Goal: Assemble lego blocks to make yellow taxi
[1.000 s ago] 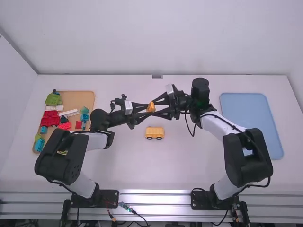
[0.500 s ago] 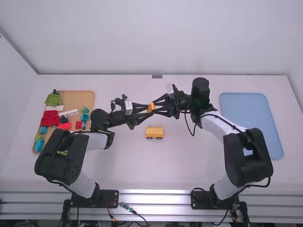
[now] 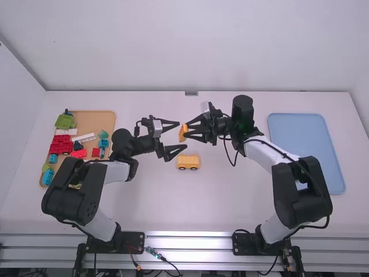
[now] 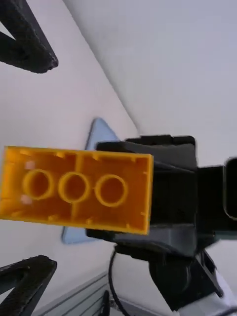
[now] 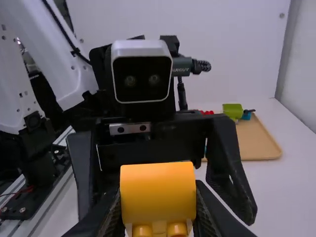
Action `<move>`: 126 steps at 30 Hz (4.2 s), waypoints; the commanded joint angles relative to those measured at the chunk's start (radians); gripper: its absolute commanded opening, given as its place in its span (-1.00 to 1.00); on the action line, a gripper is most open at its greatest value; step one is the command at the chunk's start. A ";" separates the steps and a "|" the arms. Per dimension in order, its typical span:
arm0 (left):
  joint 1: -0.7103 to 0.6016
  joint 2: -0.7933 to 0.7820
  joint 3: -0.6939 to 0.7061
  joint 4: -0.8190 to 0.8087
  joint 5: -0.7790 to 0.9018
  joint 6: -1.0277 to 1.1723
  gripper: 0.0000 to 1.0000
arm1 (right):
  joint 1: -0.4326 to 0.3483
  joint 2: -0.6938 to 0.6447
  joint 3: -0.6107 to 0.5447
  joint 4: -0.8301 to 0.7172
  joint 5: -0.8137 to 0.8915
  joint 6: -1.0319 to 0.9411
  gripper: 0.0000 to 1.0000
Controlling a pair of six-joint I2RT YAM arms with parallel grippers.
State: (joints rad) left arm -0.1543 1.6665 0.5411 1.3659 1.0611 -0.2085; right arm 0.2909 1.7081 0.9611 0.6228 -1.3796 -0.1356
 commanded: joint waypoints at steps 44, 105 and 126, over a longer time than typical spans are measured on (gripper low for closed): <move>0.499 -0.083 0.601 -1.727 -0.353 1.007 0.98 | 0.318 0.318 0.736 -1.432 1.011 -0.613 -1.00; 0.815 -0.136 0.631 -1.865 -0.021 1.299 0.98 | 0.565 0.727 1.048 -1.582 1.247 -0.597 -1.00; 0.815 -0.136 0.631 -1.872 -0.021 1.298 0.98 | 0.572 0.727 1.008 -1.535 1.294 -0.594 -0.44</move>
State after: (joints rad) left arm 0.6613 1.5547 1.1736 -0.5014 1.0027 1.0740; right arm 0.8612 2.4233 1.9835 -0.9089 -0.0910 -0.7334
